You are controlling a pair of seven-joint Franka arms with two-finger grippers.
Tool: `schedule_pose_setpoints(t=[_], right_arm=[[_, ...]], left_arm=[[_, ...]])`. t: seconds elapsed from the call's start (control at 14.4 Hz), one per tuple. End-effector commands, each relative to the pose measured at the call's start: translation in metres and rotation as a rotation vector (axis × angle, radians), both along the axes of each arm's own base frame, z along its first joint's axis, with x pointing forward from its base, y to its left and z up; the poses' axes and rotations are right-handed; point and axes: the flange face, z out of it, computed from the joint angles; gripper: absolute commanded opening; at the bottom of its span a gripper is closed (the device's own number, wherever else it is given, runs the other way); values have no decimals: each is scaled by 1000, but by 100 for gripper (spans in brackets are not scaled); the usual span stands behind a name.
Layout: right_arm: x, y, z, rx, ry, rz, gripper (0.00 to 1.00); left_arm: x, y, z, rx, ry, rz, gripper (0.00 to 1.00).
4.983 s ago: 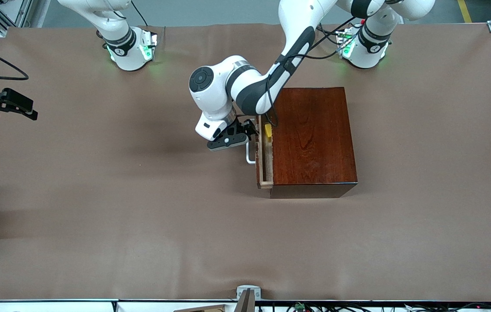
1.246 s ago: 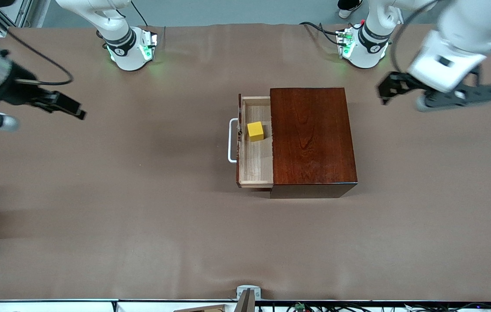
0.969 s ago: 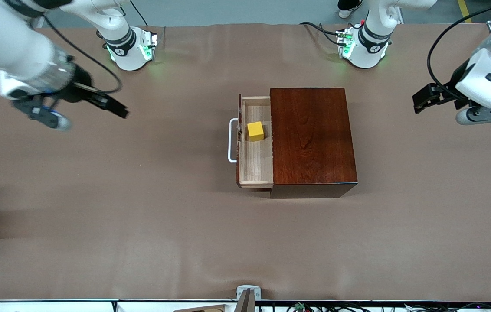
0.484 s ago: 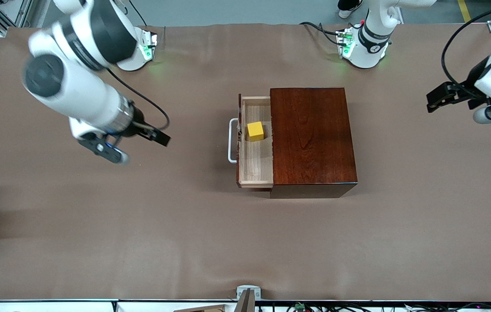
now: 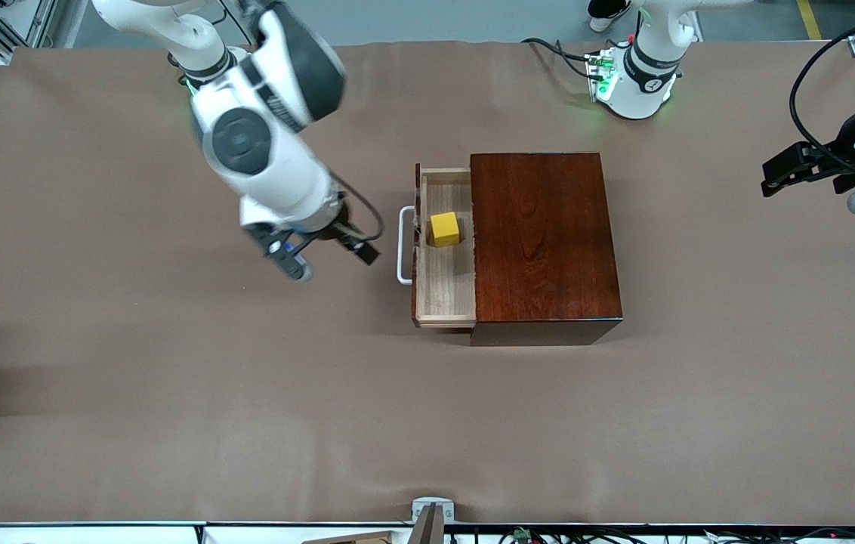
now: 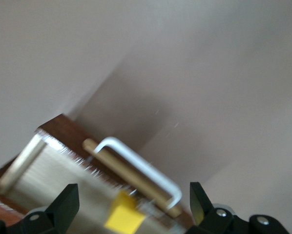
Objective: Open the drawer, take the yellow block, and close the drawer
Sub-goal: 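Move the right gripper over the yellow cube inside the drawer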
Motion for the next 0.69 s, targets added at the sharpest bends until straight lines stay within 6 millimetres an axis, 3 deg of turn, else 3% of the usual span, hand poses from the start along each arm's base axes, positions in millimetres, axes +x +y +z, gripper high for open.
schedule_pose_setpoints(t=[0.0,0.35,0.42,0.62], right_arm=[[-15,43,-12,1,18,-228,100],[-43,103,-65,1,22,-388,100],[-46,107,-77,-22,16,-385,100],[-49,106,-87,-58,22,-426,100]], left_arm=[[-11,-1,3,0,-5,-17,100],[-5,-7,-9,-9,25,-15,100],[-4,-12,-13,-9,32,-19,100],[-5,-26,-8,0,22,-37,100]])
